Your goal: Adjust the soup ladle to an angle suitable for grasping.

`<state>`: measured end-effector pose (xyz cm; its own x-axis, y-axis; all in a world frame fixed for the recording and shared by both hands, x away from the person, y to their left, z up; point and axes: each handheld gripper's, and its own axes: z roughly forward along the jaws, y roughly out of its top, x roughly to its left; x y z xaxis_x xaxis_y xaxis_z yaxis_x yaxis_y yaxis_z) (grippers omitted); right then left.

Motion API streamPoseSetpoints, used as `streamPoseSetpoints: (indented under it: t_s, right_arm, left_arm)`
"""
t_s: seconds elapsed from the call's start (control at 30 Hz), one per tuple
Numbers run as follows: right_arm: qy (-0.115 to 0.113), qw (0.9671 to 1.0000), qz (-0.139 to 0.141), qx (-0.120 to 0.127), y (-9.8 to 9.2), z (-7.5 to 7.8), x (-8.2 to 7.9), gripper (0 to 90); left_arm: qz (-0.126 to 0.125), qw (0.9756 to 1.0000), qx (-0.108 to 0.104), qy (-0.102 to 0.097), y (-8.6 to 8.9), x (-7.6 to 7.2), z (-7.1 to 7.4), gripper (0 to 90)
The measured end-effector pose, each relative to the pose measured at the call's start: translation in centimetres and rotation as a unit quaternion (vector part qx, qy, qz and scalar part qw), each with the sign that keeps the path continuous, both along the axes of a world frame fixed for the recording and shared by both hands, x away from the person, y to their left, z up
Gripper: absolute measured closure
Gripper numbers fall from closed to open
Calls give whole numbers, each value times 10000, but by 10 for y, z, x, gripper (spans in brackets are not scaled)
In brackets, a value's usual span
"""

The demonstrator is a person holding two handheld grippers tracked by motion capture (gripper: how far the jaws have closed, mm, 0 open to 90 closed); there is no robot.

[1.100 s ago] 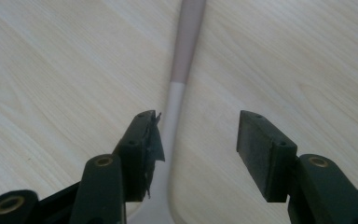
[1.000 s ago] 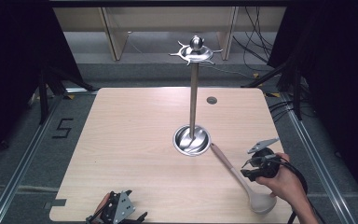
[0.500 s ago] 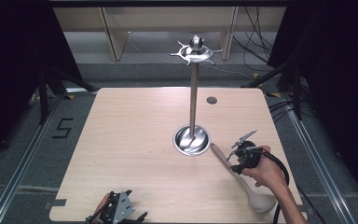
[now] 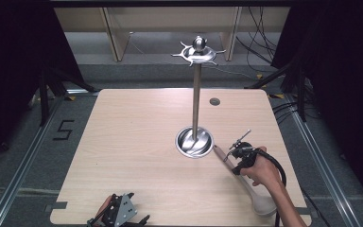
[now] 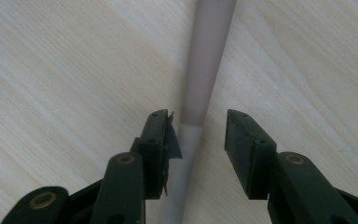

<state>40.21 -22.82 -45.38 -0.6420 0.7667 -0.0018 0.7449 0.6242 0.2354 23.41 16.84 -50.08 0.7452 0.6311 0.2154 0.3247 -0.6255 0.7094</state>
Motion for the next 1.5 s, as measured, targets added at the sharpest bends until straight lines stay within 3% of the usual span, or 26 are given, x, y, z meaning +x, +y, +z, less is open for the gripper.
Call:
streamPoseSetpoints:
  t_s: [0.17,0.43,0.47,0.53,0.7,0.73,0.87,0.97,1.27,1.33,1.5]
  right_arm:
    - [91,9999,1,-44,1,-4,2,615]
    - [231,9996,19,-137,4,-8,6,630]
    - [141,9995,175,-230,2,-10,8,631]
    - [293,9994,-15,-174,4,-10,8,636]
    - [345,9989,137,-276,3,-14,12,653]
    - [429,9988,11,-241,4,-14,12,654]
    - [512,9985,-63,-176,3,-17,16,661]
    - [601,9980,-102,-138,3,-17,18,661]
    - [639,9976,-162,-230,8,-19,20,683]
    - [619,9975,-155,-290,9,-19,21,688]
    - [665,9966,-158,-467,18,-19,19,735]
  left_arm:
    - [41,10000,-55,-1,-1,0,-1,148]
    - [3,10000,34,2,0,1,0,148]
    - [3,10000,34,2,0,1,0,148]
    - [54,10000,-15,-18,0,0,-1,147]
    - [47,10000,-48,-5,-1,0,-1,148]
    - [6,10000,40,4,0,1,0,148]
    - [33,10000,-48,-3,-1,0,0,147]
    - [-11,10000,-1,1,0,0,0,147]
    - [24,10000,-4,-14,-1,1,-1,148]
    - [-59,10000,35,27,0,1,0,148]
    - [2,10000,-41,8,-1,0,0,147]
